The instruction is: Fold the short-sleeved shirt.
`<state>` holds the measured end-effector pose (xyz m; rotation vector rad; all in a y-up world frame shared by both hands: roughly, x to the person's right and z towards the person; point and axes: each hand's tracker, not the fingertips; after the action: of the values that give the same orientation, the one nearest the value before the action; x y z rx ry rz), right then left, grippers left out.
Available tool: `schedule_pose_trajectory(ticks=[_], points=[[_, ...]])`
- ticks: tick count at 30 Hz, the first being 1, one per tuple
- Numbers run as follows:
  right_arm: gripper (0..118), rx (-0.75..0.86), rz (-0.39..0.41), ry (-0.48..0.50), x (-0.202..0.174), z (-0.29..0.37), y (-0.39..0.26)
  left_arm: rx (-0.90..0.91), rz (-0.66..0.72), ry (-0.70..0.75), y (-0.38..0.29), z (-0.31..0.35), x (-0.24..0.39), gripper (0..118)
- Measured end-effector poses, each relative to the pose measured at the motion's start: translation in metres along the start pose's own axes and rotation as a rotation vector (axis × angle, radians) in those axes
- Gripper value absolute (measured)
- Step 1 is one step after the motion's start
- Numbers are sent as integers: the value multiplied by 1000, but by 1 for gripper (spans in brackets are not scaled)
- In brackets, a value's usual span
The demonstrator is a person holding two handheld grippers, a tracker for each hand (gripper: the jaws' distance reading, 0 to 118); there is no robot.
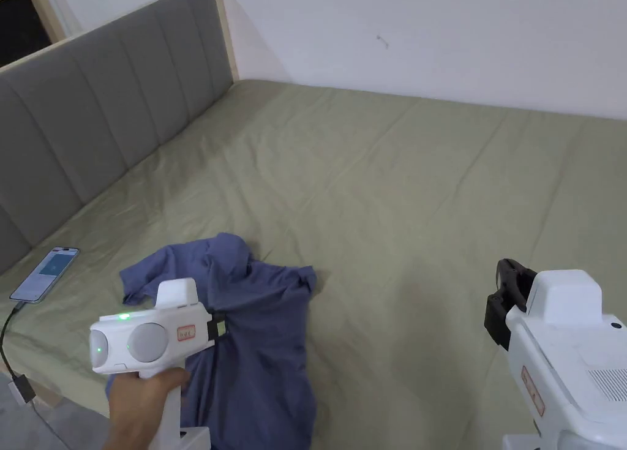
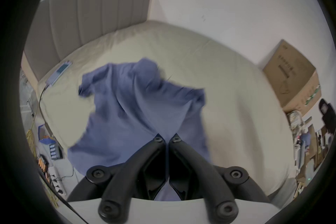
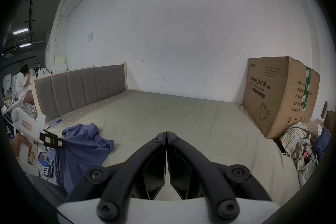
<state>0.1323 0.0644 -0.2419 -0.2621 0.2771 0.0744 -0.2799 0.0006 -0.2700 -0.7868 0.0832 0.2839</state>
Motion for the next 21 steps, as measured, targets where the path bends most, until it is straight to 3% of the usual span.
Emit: schedule_pose_trajectory(ticks=[12, 21], points=[[0, 74, -37, -77, 39, 48, 13, 218, -314, -251, 101, 70, 142, 0], [0, 127, -46, -207, 87, 92, 21, 259, -500, -450, 108, 89, 262, 0]])
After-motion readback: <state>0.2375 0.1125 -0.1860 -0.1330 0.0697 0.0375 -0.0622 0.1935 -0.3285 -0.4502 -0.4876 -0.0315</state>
